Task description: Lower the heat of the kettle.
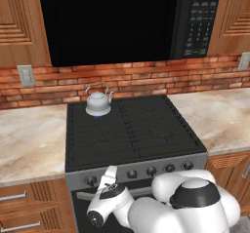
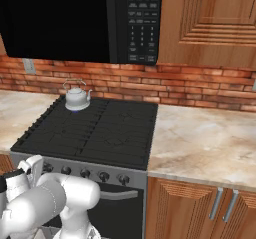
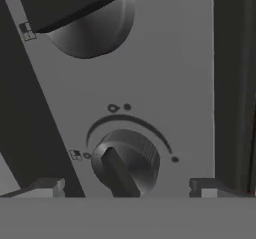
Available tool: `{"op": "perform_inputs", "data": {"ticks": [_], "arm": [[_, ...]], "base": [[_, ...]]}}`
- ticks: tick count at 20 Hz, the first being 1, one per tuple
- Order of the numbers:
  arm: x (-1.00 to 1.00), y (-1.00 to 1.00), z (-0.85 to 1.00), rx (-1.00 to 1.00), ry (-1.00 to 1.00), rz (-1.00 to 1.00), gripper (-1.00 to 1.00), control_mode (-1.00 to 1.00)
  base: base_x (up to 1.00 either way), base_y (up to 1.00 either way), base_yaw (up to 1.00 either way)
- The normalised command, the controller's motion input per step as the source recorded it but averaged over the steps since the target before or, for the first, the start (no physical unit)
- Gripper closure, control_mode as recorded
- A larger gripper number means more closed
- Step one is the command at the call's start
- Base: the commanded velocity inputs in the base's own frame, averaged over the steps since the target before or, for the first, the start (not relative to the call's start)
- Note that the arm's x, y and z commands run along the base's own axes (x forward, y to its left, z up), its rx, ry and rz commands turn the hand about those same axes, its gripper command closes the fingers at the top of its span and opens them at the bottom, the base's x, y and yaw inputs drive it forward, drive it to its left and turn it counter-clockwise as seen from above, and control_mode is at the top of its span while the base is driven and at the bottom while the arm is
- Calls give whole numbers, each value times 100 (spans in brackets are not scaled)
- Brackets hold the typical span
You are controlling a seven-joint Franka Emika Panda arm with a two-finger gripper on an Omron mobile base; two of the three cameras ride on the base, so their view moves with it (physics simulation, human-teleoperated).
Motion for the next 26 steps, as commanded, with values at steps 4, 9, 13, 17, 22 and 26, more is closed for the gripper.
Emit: {"op": "perform_inputs", "data": {"ticks": [4, 9, 13, 17, 22, 26], "arm": [[6, 0, -16, 0, -3, 0, -100, -100], [13, 0, -14, 0, -11, 0, -100, -100], [15, -1, -1, 2, -11, 0, -100, -100], [15, 0, 0, 2, -6, 0, -100, -100], [18, 0, 0, 3, -2, 0, 100, -100], [2, 0, 0, 2, -4, 0, 100, -100]], "base": [[0, 0, 0], [0, 0, 0], [0, 0, 0], [0, 0, 0], [0, 0, 0], [0, 0, 0]]}}
